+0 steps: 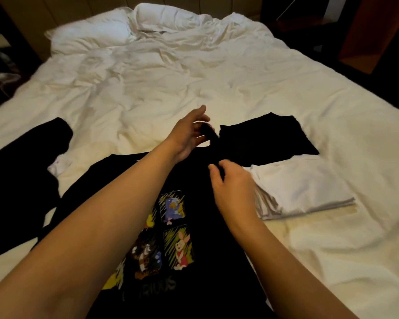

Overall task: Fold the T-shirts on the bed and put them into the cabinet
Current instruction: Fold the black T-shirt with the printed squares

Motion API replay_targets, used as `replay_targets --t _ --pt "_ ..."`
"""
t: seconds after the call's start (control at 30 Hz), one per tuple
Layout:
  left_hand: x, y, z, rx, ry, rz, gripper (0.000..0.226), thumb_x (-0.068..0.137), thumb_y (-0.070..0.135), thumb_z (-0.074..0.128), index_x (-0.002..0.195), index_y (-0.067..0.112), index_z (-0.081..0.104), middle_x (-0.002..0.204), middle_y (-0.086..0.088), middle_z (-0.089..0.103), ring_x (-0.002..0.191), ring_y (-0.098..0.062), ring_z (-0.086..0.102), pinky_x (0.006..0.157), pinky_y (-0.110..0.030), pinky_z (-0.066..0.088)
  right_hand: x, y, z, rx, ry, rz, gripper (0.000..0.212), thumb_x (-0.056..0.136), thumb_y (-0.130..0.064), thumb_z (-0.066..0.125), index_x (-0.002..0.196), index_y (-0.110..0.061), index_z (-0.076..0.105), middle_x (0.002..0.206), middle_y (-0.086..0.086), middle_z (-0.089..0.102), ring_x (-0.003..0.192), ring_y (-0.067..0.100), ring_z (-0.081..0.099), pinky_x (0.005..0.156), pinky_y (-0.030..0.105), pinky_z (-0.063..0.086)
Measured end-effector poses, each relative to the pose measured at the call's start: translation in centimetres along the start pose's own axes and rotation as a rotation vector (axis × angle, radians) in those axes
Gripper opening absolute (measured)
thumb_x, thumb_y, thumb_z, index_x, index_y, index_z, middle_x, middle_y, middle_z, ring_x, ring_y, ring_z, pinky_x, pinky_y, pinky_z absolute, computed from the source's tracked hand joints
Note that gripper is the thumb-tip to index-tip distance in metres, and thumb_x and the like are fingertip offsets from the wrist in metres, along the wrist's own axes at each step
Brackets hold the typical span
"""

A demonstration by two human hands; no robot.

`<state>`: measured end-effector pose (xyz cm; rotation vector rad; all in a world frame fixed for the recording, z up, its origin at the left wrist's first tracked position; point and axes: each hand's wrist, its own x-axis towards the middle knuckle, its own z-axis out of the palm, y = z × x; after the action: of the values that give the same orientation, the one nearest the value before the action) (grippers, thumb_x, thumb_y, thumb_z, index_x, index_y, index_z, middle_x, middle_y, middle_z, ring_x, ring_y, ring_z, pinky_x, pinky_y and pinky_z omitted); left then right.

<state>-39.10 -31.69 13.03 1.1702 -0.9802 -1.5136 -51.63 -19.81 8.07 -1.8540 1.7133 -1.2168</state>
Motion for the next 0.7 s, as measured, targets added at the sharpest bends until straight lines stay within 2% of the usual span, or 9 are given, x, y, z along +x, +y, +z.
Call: replay_targets --t 0.07,0.13,0.17,0.27,0.37,0.47,0.53,0.6,0.7 --pt "-0.6 -0.5 -3.1 0.12 0.066 0.021 0.004 0.089 0.01 0.065 0.087 0.014 0.064 0.075 -0.007 0.067 0.066 -0.017 0.063 0.065 -0.025 0.05 -0.8 -1.0 2.6 -0.102 -0.23 -0.045 0.03 0.099 -0.04 0.054 0.092 -0.013 0.064 0.088 0.006 0.064 0.085 0.028 0.06 0.065 0.038 0.041" --pt "-0.9 -1.8 -6.5 0.201 0.159 0.021 0.024 0.084 -0.008 0.062 0.092 0.013 0.067 0.082 -0.007 0.069 0.073 -0.017 0.065 0.068 -0.024 0.053 -1.7 -1.3 4.5 -0.153 -0.42 -0.065 0.038 0.097 -0.051 0.051 0.102 -0.017 0.065 0.095 0.001 0.063 0.089 0.022 0.06 0.069 0.035 0.044" --pt "-1.0 -2.6 -8.1 0.206 0.216 0.004 0.028 0.084 -0.013 0.059 0.093 0.012 0.066 0.088 -0.009 0.069 0.079 -0.017 0.065 0.071 -0.022 0.055 -2.0 -1.2 5.1 -0.147 -0.449 -0.06 0.041 0.097 -0.055 0.05 0.106 -0.018 0.066 0.097 0.0 0.062 0.09 0.02 0.059 0.069 0.033 0.042" --pt "-1.3 -6.0 -12.0 0.274 0.368 -0.141 0.017 0.089 -0.003 0.068 0.097 0.011 0.062 0.105 -0.013 0.064 0.087 -0.016 0.063 0.074 -0.021 0.056 -1.9 0.0 5.9 -0.089 -0.405 -0.057 0.042 0.098 -0.054 0.048 0.104 -0.018 0.068 0.095 -0.004 0.057 0.093 0.017 0.054 0.074 0.029 0.037" --pt "-1.4 -8.7 -13.7 0.636 0.406 -0.247 0.026 0.085 0.025 0.08 0.101 0.013 0.062 0.1 -0.003 0.064 0.089 -0.016 0.06 0.073 -0.027 0.052 -0.9 1.5 5.8 -0.051 -0.325 -0.046 0.033 0.099 -0.047 0.051 0.099 -0.019 0.069 0.091 -0.01 0.051 0.094 0.014 0.049 0.079 0.028 0.037" --pt "-1.1 -9.5 -14.0 0.86 0.376 -0.241 0.029 0.083 0.03 0.081 0.101 0.011 0.067 0.095 -0.002 0.065 0.092 -0.019 0.062 0.083 -0.034 0.051 0.2 3.1 5.8 -0.022 -0.135 -0.025 0.025 0.099 -0.035 0.056 0.094 -0.016 0.07 0.089 -0.006 0.056 0.093 0.018 0.053 0.079 0.029 0.037" --pt "-1.0 -9.2 -13.6 0.835 0.356 -0.226 0.022 0.088 0.026 0.076 0.098 0.009 0.067 0.093 -0.006 0.066 0.091 -0.023 0.063 0.081 -0.035 0.05 0.8 3.8 5.9 -0.011 -0.142 -0.005 0.023 0.099 -0.032 0.055 0.099 -0.014 0.07 0.094 -0.001 0.062 0.095 0.02 0.057 0.08 0.031 0.041" --pt "-0.8 -8.8 -13.3 0.723 0.428 -0.164 0.016 0.093 0.025 0.068 0.098 0.01 0.067 0.094 -0.008 0.067 0.094 -0.028 0.065 0.082 -0.036 0.051 1.1 4.0 6.0 -0.007 -0.272 0.042 0.025 0.1 -0.035 0.052 0.102 -0.017 0.069 0.093 -0.001 0.066 0.088 0.016 0.06 0.074 0.031 0.046" --pt "-0.9 -9.1 -13.2 0.587 0.551 -0.145 0.036 0.098 0.03 0.061 0.123 0.006 0.061 0.121 -0.011 0.065 0.11 -0.032 0.063 0.096 -0.044 0.053 1.4 4.1 6.5 -0.072 -0.363 0.061 0.026 0.1 -0.041 0.051 0.094 -0.021 0.067 0.08 -0.004 0.065 0.074 0.012 0.06 0.059 0.031 0.041"
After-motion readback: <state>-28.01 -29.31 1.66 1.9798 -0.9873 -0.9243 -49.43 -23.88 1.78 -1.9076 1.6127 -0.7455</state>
